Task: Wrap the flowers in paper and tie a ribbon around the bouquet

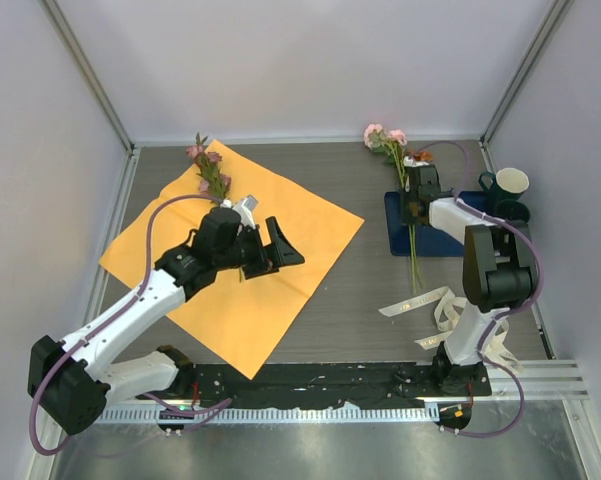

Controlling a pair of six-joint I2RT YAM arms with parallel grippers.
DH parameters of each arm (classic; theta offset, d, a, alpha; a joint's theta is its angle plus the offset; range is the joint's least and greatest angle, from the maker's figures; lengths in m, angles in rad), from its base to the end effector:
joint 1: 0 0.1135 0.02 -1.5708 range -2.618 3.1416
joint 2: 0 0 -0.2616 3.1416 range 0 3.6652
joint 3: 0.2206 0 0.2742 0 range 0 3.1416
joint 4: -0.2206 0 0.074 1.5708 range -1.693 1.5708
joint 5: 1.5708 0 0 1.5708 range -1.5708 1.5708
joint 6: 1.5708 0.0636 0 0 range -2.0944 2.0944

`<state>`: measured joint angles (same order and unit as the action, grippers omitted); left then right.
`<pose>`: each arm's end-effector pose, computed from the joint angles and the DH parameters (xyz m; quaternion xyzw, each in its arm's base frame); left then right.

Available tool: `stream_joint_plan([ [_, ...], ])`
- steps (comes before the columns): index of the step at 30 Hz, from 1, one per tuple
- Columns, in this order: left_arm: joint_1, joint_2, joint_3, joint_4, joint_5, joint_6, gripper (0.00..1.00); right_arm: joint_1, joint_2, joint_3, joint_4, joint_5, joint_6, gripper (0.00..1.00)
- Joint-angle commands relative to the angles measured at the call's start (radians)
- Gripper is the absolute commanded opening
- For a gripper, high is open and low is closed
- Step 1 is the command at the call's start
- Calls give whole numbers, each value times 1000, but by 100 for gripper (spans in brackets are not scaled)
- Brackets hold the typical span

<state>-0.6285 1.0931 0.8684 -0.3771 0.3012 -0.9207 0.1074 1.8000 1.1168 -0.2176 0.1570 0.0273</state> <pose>0.2194 -0.1828 0.2684 -0.0582 0.8757 -0.4170 0.2363 0.4085 0.0340 0.1386 -0.0119 0.9418 -0.0518 0.3320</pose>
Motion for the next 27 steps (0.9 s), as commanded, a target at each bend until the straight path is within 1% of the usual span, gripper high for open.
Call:
stream_joint_plan([
  [1, -4, -19, 75, 33, -33, -32, 90, -2, -123, 74, 43, -48, -24, 0],
  [3, 0, -7, 105, 30, -30, -43, 90, 3, -160, 106, 6, -82, -21, 0],
  [5, 19, 7, 133, 24, -10, -59, 96, 38, -197, 121, -11, -115, -14, 0],
  [6, 35, 25, 150, 35, 7, -70, 97, 52, -235, 130, -19, -143, 0, 0],
  [7, 52, 33, 155, 49, 56, -85, 98, 69, -251, 136, -28, -201, 19, 0],
  [8, 93, 42, 155, 70, 84, -124, 98, 92, -264, 150, -34, -235, 40, 0],
  [9, 110, 56, 152, 140, 114, -142, 98, 106, -278, 153, -40, -272, 101, 0],
  [10, 124, 63, 149, 167, 134, -156, 98, 118, -306, 153, -39, -363, 133, 0],
  [11, 133, 70, 155, 184, 128, -164, 98, 133, -323, 137, -25, -397, 166, 0],
  [12, 133, 77, 164, 199, 122, -165, 97, 181, -338, 126, 9, -428, 204, 0],
  [14, 131, 106, 179, 224, 127, -173, 95, 231, -384, 92, 44, -477, 287, 0],
  [15, 131, 116, 182, 248, 125, -181, 93, 268, -396, 75, 96, -500, 321, 0],
  [16, 131, 126, 185, 254, 122, -182, 91, 288, -409, 58, 136, -531, 400, 0],
  [17, 131, 128, 185, 260, 105, -182, 91, 307, -427, 25, 174, -581, 440, 0],
  [18, 133, 126, 185, 264, 92, -178, 89, 349, -435, 8, 264, -597, 477, 0],
  [19, 131, 116, 184, 262, 78, -175, 89, 369, -438, -5, 302, -614, 543, 0],
  [21, 131, 103, 167, 273, 36, -175, 86, 422, -436, -20, 369, -626, 582, 0],
  [23, 131, 71, 141, 283, 13, -175, 82, 485, -424, -14, 379, -613, 591, 0],
  [25, 131, 47, 121, 311, -19, -187, 78, 521, -416, -11, 394, -613, 597, 0],
  [27, 131, 15, 100, 299, -63, -184, 74, 535, -412, -12, 411, -619, 609, 0],
])
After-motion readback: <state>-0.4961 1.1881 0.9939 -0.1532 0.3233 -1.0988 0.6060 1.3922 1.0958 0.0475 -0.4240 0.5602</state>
